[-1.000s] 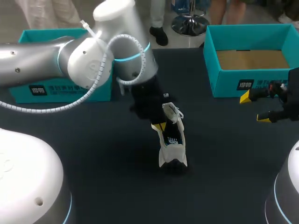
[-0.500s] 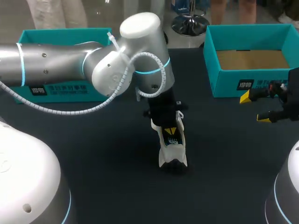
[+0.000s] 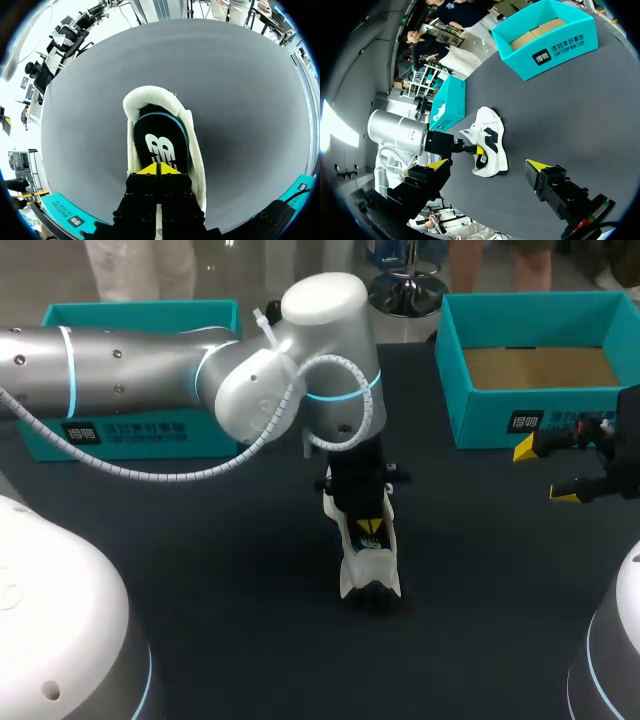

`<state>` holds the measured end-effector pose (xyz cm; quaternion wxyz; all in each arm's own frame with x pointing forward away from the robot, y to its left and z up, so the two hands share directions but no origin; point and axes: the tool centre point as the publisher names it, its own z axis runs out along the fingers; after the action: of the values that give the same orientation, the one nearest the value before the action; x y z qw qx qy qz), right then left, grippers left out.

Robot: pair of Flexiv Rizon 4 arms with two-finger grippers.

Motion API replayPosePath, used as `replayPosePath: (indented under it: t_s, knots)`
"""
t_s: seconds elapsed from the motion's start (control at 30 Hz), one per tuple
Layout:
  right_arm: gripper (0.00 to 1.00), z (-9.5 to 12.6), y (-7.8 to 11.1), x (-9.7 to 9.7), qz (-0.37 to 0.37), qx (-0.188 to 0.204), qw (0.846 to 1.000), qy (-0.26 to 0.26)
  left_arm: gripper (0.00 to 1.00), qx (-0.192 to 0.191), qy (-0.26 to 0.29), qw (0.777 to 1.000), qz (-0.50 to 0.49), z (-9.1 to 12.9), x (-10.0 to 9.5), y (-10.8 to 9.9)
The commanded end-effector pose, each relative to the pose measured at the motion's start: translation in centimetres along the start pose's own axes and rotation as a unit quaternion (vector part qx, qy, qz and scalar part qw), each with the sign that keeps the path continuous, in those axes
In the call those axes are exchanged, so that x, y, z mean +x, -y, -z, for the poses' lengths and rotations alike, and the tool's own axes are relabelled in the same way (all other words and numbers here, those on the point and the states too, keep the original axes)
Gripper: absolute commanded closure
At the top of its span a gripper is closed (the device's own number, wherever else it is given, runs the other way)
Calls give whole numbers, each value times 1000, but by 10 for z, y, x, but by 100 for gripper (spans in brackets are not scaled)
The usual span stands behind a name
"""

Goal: Take the shoe out of the shoebox, open the shoe tongue, remove and reinsert the insole, then place the shoe into the shoebox

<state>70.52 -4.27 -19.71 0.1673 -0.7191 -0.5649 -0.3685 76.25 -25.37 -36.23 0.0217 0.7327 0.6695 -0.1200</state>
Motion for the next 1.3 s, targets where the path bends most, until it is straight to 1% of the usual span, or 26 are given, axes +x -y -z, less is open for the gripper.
replayPosePath:
  t_s: [0.03, 0.3, 0.6, 0.7, 0.83, 1.0, 1.13, 1.3]
  knots:
    - [0, 0, 1, 0, 0, 0, 1000, 1, 100, -3, -3, 1000, -6, -3, 4, 5]
    - [0, 0, 1, 0, 0, 0, 1000, 1, 100, -1, -8, 1000, 0, -16, 12, 4]
    - [0, 0, 1, 0, 0, 0, 1000, 1, 100, -10, -17, 1000, 21, -28, 11, 9]
    - [0, 0, 1, 0, 0, 0, 1000, 1, 100, -17, -8, 999, 28, -20, 10, 10]
    - [0, 0, 1, 0, 0, 0, 1000, 1, 100, -21, -3, 999, 26, -2, 10, 11]
    - [0, 0, 1, 0, 0, 0, 1000, 1, 100, -20, -7, 1000, 19, 11, 13, 20]
    - [0, 0, 1, 0, 0, 0, 1000, 1, 100, -16, -11, 1000, 15, 11, 16, 27]
    - [0, 0, 1, 0, 0, 0, 1000, 1, 100, -8, -17, 1000, 13, -1, 15, 33]
